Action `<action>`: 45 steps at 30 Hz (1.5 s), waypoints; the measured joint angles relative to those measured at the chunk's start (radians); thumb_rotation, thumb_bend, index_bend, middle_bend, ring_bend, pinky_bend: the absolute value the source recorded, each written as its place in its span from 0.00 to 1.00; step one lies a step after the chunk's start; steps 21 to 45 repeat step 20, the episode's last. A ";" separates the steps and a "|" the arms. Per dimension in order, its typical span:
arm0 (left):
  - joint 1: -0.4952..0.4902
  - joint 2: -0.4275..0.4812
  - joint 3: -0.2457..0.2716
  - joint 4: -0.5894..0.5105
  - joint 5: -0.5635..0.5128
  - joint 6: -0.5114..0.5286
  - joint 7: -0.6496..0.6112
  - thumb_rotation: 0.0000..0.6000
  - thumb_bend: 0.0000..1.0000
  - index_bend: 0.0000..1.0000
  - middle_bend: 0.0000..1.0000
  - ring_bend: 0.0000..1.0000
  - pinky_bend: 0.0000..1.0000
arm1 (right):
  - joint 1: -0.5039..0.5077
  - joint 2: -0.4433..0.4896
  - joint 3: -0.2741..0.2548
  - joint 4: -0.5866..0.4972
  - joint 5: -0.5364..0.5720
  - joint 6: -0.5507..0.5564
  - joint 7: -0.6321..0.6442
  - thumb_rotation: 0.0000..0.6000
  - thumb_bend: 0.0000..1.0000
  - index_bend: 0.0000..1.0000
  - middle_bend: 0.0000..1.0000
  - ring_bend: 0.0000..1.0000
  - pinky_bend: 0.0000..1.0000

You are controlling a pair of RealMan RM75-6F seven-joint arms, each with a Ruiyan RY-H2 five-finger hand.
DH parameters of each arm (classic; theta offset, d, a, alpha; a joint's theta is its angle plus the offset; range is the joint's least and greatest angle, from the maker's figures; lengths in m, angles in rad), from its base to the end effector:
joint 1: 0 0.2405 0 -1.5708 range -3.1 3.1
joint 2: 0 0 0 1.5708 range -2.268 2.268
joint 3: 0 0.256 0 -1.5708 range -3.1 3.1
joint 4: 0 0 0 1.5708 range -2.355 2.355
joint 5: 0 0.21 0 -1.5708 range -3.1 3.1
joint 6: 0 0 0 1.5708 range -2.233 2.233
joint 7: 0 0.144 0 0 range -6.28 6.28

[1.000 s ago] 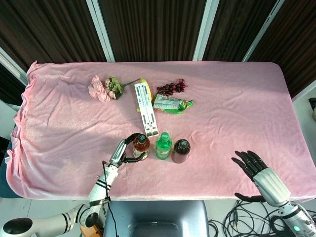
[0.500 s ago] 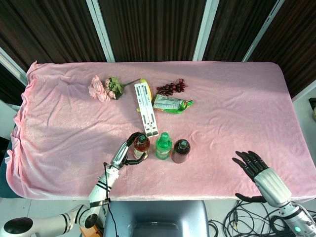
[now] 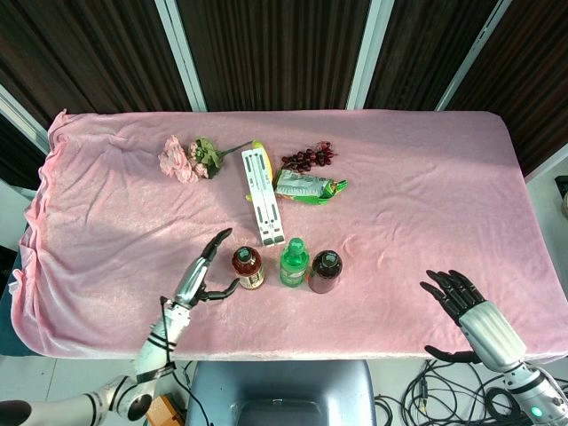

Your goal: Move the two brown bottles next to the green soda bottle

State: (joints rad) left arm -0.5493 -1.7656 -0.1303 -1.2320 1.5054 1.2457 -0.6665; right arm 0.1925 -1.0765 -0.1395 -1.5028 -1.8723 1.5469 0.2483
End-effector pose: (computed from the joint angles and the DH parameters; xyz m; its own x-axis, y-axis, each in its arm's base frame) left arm -0.1697 0.2985 -0.0418 -0.3998 0.3499 0.8472 0.8264 -0.2622 0.4983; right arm -0.2850 -0.1637 0.1436 0.3515 -0.1666 0.9213 -0.8675 -0.4280 0.2536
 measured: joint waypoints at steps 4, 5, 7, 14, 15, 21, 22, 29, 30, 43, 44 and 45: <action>0.079 0.146 0.052 -0.017 0.067 0.161 0.080 1.00 0.34 0.00 0.04 0.00 0.02 | -0.009 0.005 0.008 -0.010 0.032 -0.006 -0.023 1.00 0.27 0.00 0.00 0.00 0.03; 0.098 0.183 0.065 -0.025 0.073 0.192 0.115 1.00 0.35 0.00 0.04 0.00 0.02 | -0.011 0.007 0.012 -0.017 0.050 -0.014 -0.038 1.00 0.27 0.00 0.00 0.00 0.03; 0.144 0.269 0.093 -0.059 0.071 0.236 0.225 1.00 0.36 0.00 0.04 0.00 0.01 | -0.016 0.010 0.020 -0.032 0.086 -0.028 -0.071 1.00 0.27 0.00 0.00 0.00 0.03; 0.316 0.464 0.153 -0.265 0.012 0.298 0.689 1.00 0.37 0.00 0.04 0.00 0.00 | -0.044 -0.014 0.098 -0.100 0.344 -0.075 -0.337 1.00 0.27 0.00 0.00 0.00 0.02; 0.337 0.481 0.160 -0.277 0.010 0.317 0.726 1.00 0.37 0.00 0.05 0.00 0.00 | -0.046 -0.019 0.110 -0.111 0.384 -0.083 -0.380 1.00 0.27 0.00 0.00 0.00 0.02; 0.435 0.557 0.187 -0.321 0.014 0.390 0.774 1.00 0.37 0.00 0.05 0.00 0.00 | -0.056 -0.032 0.145 -0.161 0.504 -0.118 -0.506 1.00 0.27 0.00 0.00 0.00 0.02; 0.435 0.557 0.187 -0.321 0.014 0.390 0.774 1.00 0.37 0.00 0.05 0.00 0.00 | -0.056 -0.032 0.145 -0.161 0.504 -0.118 -0.506 1.00 0.27 0.00 0.00 0.00 0.02; 0.435 0.557 0.187 -0.321 0.014 0.390 0.774 1.00 0.37 0.00 0.05 0.00 0.00 | -0.056 -0.032 0.145 -0.161 0.504 -0.118 -0.506 1.00 0.27 0.00 0.00 0.00 0.02; 0.435 0.557 0.187 -0.321 0.014 0.390 0.774 1.00 0.37 0.00 0.05 0.00 0.00 | -0.056 -0.032 0.145 -0.161 0.504 -0.118 -0.506 1.00 0.27 0.00 0.00 0.00 0.02; 0.435 0.557 0.187 -0.321 0.014 0.390 0.774 1.00 0.37 0.00 0.05 0.00 0.00 | -0.056 -0.032 0.145 -0.161 0.504 -0.118 -0.506 1.00 0.27 0.00 0.00 0.00 0.02; 0.435 0.557 0.187 -0.321 0.014 0.390 0.774 1.00 0.37 0.00 0.05 0.00 0.00 | -0.056 -0.032 0.145 -0.161 0.504 -0.118 -0.506 1.00 0.27 0.00 0.00 0.00 0.02; 0.435 0.557 0.187 -0.321 0.014 0.390 0.774 1.00 0.37 0.00 0.05 0.00 0.00 | -0.056 -0.032 0.145 -0.161 0.504 -0.118 -0.506 1.00 0.27 0.00 0.00 0.00 0.02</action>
